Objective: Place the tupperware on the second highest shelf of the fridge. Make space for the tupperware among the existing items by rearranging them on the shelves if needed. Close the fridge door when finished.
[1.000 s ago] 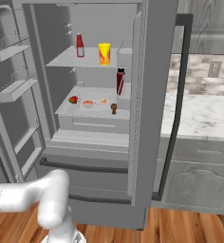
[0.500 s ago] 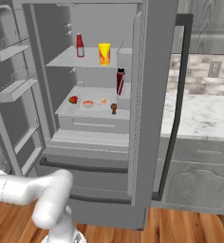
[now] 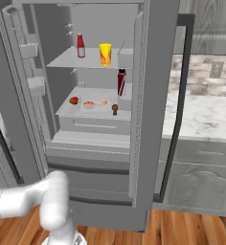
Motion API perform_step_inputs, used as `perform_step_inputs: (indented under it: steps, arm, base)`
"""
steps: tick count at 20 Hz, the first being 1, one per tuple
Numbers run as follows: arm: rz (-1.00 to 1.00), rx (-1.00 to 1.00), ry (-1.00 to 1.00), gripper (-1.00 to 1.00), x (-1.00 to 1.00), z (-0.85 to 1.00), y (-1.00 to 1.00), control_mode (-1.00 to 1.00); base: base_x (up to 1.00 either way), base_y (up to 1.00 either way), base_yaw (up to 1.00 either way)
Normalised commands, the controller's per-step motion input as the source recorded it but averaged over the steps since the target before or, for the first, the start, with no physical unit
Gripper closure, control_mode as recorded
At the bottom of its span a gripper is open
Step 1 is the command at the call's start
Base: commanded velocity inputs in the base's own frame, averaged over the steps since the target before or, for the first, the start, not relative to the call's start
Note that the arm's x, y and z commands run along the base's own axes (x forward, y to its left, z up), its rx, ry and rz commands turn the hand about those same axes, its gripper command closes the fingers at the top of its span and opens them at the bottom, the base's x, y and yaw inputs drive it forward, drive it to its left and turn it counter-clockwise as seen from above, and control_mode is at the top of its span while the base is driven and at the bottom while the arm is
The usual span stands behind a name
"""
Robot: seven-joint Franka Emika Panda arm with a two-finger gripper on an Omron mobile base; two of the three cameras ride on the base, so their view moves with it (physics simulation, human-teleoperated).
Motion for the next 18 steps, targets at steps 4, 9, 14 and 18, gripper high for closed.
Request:
perform_step_inputs:
  steps: [4,9,14,18]
  arm:
    - [0.17,0.1,0.02,-1.0,0.44,-0.04,-1.0,-1.0]
    - [0.37,0.13,0.0,-1.0,0.56,0.0,-0.94,-1.0]
    - [0.46,0.14,0.0,-1.0,0.59,0.0,-0.78,-1.0]
    - [0.52,0.13,0.02,-1.0,0.69,0.0,-0.58,-1.0]
  base:
    - [0.0,0.0,0.0]
    - [0.0,0.0,0.0]
    - [0.0,0.0,0.0]
    - [0.0,0.0,0.0]
